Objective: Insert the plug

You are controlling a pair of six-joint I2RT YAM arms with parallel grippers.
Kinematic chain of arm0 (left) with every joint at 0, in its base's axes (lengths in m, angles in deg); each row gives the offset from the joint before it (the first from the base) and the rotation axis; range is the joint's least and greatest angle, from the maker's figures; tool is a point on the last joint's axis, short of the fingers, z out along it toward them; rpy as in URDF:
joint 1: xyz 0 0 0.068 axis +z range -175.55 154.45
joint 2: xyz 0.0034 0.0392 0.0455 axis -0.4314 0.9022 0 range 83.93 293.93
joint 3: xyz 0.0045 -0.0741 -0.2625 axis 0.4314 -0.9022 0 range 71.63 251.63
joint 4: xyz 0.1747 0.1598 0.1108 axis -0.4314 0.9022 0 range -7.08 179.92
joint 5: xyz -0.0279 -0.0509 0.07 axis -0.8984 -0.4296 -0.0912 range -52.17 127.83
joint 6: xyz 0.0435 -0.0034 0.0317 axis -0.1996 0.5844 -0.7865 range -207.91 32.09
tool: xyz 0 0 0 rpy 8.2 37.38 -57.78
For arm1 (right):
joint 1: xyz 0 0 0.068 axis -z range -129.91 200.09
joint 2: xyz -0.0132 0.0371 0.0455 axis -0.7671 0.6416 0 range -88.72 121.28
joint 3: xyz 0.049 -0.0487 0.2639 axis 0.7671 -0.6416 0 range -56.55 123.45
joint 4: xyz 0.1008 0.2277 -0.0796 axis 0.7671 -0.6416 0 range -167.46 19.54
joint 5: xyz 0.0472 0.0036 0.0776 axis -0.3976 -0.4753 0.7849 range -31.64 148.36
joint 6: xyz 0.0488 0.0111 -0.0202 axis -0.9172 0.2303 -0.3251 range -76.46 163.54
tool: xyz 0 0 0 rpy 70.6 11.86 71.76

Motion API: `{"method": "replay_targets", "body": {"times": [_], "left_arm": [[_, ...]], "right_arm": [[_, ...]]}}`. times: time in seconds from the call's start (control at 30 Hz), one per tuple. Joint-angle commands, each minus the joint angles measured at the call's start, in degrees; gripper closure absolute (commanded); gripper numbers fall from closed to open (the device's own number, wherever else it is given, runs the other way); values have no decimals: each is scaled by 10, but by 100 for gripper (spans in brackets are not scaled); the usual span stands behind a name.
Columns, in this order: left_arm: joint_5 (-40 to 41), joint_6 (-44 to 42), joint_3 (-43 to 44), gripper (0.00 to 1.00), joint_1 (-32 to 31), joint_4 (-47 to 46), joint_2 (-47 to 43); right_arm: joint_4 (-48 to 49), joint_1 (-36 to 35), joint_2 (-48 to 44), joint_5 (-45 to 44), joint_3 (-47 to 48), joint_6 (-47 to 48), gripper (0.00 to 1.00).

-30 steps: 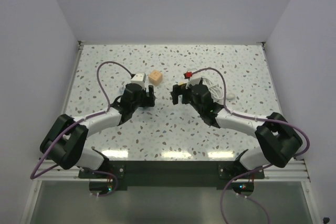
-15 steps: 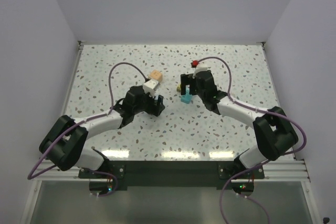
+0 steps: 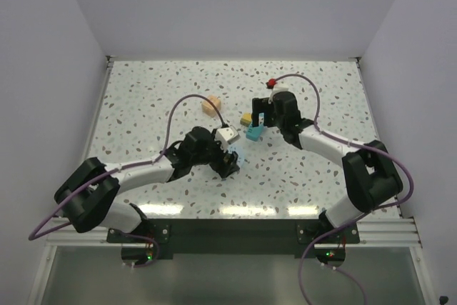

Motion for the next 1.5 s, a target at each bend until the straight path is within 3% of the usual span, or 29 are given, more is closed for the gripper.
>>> {"method": "replay_targets", "body": {"times": [0.0,0.17,0.4,0.7,1.1,1.2,1.47], "left_arm": [[100,12,6,14,-7,42,-39],[171,46,-14,7,-13,62,-95],[241,73,-2,4,-17,106,-115],[353,111,-24,0,-14,115,-236],[344,117,-43,0,22,128,-283],[339,117,-45,0,26,127,-287],[334,117,-46,0,34,126,-289]], "right_arm": [[2,3,13,49,31,15,3],[36,2,25,91,18,21,5],[66,1,66,242,35,8,8],[66,-33,115,365,74,15,10],[-11,-84,192,358,158,135,12],[-34,-86,206,357,176,167,16],[-109,-87,210,328,190,218,46]]}}
